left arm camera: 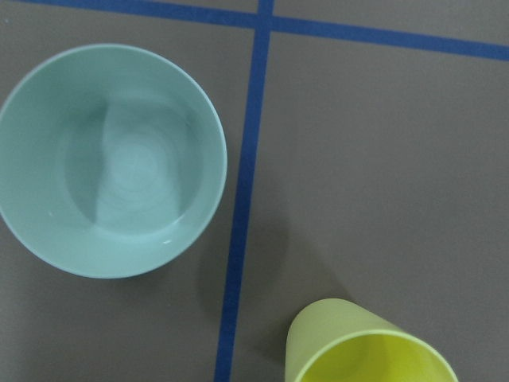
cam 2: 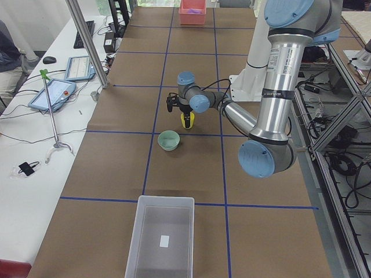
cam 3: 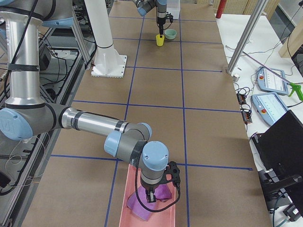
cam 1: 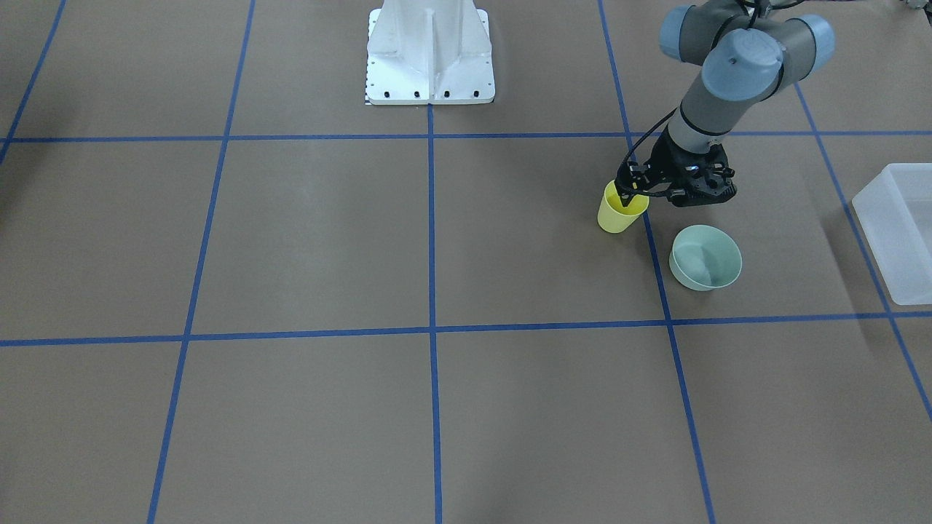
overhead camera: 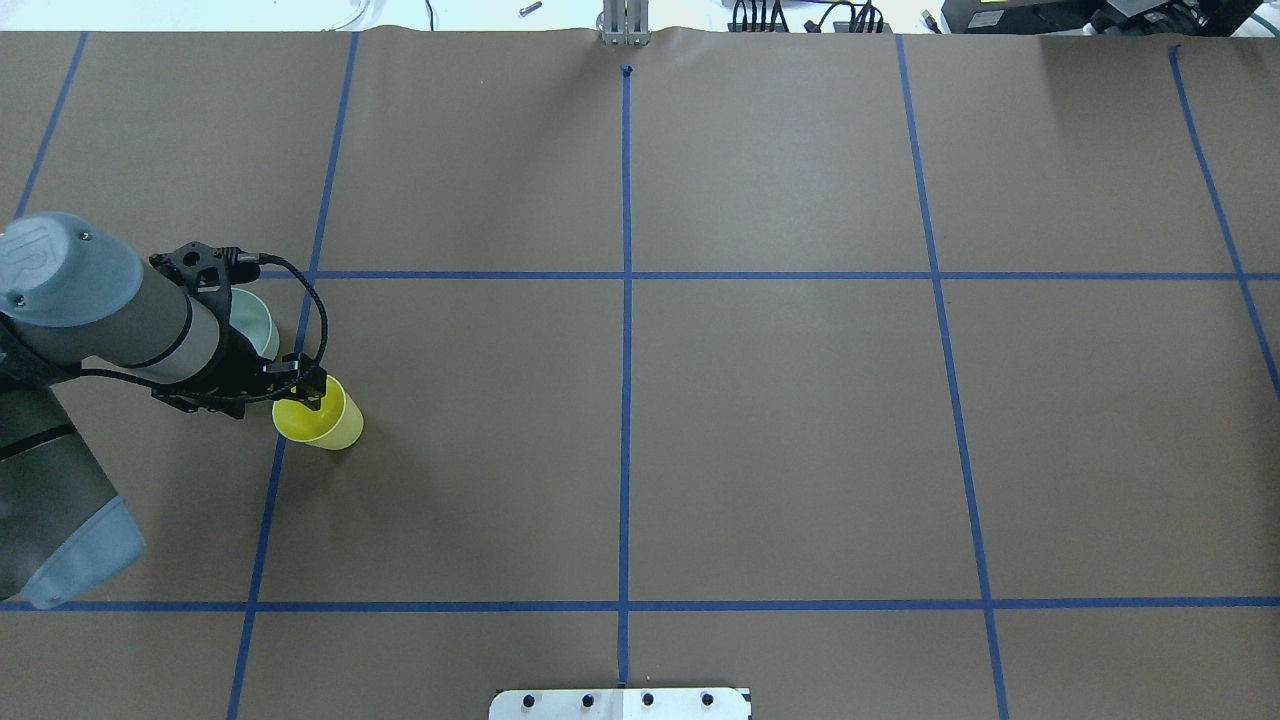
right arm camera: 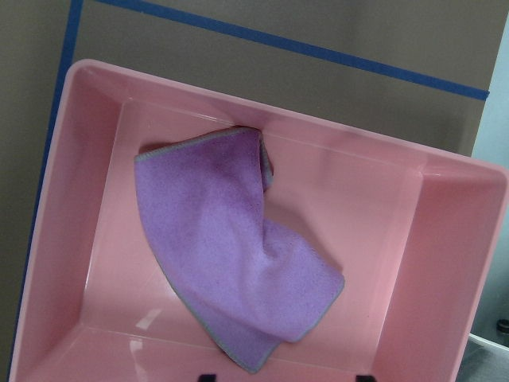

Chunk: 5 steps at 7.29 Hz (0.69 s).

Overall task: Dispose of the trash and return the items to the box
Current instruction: 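Drop the cloth in the pink bin while the left gripper grasps the yellow cup, then lift the yellow cup with the left gripper toward the clear bin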

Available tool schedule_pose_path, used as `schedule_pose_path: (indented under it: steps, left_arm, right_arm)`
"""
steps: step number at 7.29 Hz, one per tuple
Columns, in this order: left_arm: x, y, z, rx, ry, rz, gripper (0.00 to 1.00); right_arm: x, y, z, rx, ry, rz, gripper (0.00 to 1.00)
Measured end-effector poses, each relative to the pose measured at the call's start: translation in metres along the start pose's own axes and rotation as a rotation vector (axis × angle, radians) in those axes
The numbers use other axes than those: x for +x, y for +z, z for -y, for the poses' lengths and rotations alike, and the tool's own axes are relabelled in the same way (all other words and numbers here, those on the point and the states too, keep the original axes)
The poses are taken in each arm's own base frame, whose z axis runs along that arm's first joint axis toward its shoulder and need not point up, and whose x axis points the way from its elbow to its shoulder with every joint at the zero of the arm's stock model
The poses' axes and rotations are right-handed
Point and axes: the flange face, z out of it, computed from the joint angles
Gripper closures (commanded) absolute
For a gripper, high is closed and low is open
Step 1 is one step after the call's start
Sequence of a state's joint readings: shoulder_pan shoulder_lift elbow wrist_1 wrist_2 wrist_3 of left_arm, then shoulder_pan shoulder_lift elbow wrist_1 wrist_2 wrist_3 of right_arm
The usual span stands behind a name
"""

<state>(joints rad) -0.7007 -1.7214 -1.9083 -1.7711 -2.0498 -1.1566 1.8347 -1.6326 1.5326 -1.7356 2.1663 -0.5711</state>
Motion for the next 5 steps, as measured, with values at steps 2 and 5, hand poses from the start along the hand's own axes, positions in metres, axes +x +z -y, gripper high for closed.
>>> schedule_pose_path:
  steps: [2, 5]
  left_arm:
    - [0.0, 0.001, 0.0, -0.002, -0.002, 0.003, 1.0]
    - [0.006, -0.007, -0.003, -0.01, 0.008, -0.019, 1.0]
  right_arm:
    - [0.0, -0.005, 0.006, 0.016, -0.007, -0.009, 0.0]
    - [-0.011, -0.025, 0.026, 0.059, -0.023, -0.01, 0.0]
